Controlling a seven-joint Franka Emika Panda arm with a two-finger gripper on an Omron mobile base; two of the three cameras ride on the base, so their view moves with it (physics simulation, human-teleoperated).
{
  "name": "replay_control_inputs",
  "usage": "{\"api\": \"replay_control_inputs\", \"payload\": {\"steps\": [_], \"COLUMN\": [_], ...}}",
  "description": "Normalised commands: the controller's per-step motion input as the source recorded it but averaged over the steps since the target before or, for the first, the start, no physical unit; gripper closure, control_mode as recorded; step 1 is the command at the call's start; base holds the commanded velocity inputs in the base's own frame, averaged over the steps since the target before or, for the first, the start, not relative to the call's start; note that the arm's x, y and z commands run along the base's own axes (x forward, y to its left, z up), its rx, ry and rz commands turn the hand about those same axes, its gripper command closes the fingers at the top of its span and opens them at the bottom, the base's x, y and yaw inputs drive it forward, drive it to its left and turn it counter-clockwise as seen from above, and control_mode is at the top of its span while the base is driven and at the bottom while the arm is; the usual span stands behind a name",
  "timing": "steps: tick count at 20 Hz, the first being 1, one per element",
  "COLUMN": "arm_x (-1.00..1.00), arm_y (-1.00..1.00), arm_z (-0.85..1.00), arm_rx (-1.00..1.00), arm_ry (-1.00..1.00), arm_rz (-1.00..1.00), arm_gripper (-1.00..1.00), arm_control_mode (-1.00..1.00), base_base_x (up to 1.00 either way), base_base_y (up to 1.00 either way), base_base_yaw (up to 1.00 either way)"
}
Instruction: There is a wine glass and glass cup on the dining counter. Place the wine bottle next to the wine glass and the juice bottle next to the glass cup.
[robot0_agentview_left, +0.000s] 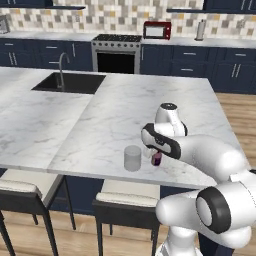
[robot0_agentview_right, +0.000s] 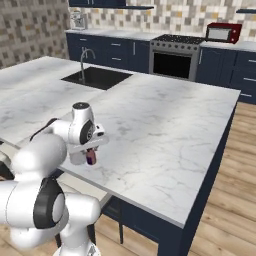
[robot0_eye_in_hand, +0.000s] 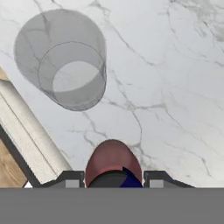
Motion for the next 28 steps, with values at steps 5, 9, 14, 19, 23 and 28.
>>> {"api": "replay_control_inputs", "payload": {"steps": [5, 9, 14, 19, 23, 28], "arm_x": [0.15, 0.02, 0.03, 0.00, 0.00, 0.03], "arm_y": [0.15, 0.00, 0.00, 0.02, 0.02, 0.03], "arm_z": [-0.36, -0.31, -0.30, -0.28, -0.14, -0.16], "arm_rx": [0.00, 0.04, 0.03, 0.00, 0.00, -0.03], "arm_ry": [-0.02, 0.00, 0.00, -0.05, -0.08, -0.08], "arm_rz": [0.00, 0.00, 0.02, 0.02, 0.00, 0.00], "arm_gripper": [1.00, 1.00, 1.00, 1.00, 1.00, 1.00], "arm_control_mode": [-1.00, -1.00, -1.00, -1.00, -1.00, -1.00], "base_base_x": [0.00, 0.00, 0.00, 0.00, 0.00, 0.00], "base_base_y": [0.00, 0.00, 0.00, 0.00, 0.00, 0.00], "base_base_yaw": [0.00, 0.00, 0.00, 0.00, 0.00, 0.00]}}
